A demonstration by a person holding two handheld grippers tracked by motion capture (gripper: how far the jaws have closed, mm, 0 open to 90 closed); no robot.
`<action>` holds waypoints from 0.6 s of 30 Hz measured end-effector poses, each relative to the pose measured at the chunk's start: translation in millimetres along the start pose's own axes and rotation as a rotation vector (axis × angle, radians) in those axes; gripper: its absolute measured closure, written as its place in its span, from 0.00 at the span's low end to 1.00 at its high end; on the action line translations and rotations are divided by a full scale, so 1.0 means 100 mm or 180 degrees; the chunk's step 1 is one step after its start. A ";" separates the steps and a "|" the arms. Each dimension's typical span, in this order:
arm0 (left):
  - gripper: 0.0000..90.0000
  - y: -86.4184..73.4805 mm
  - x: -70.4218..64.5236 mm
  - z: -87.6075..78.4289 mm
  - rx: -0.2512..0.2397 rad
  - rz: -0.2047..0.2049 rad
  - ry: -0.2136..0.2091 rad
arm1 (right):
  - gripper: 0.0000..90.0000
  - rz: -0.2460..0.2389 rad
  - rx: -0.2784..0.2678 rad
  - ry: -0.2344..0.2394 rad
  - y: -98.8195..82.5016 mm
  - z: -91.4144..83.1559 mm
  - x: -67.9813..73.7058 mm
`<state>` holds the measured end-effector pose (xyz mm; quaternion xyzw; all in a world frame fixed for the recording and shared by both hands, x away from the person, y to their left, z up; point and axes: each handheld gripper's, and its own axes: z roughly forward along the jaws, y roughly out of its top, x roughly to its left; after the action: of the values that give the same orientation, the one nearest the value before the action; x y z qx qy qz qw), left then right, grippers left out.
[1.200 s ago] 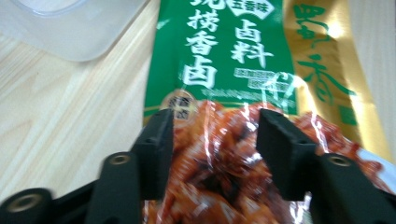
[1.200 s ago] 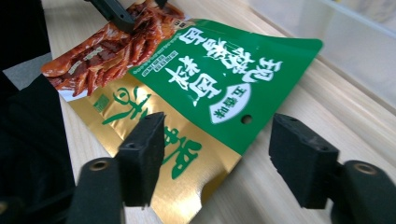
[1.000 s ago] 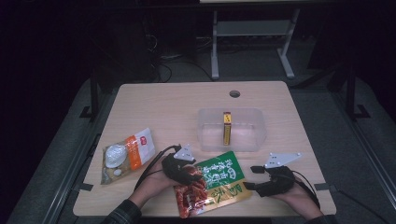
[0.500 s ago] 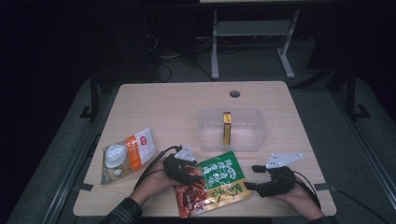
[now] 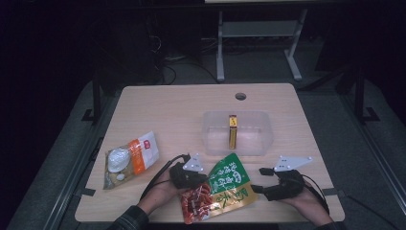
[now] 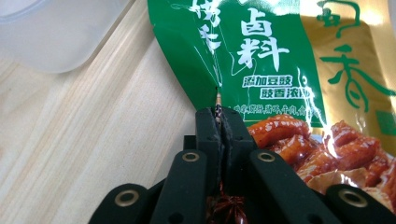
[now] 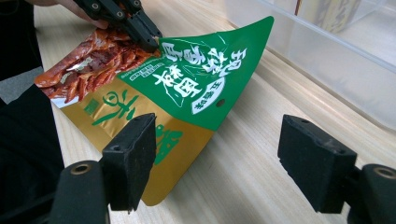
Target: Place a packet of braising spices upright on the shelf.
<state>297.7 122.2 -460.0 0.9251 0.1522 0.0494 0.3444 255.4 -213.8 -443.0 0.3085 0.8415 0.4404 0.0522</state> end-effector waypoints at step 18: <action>1.00 -0.10 0.14 -0.39 -0.0495 -0.0486 0.0068 | 0.28 -0.0060 -0.0078 0.0165 0.03 0.02 0.03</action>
<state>300.6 158.3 -437.6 0.8807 0.2216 0.0446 0.4163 255.6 -209.5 -441.3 0.2884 0.8400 0.4580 0.0384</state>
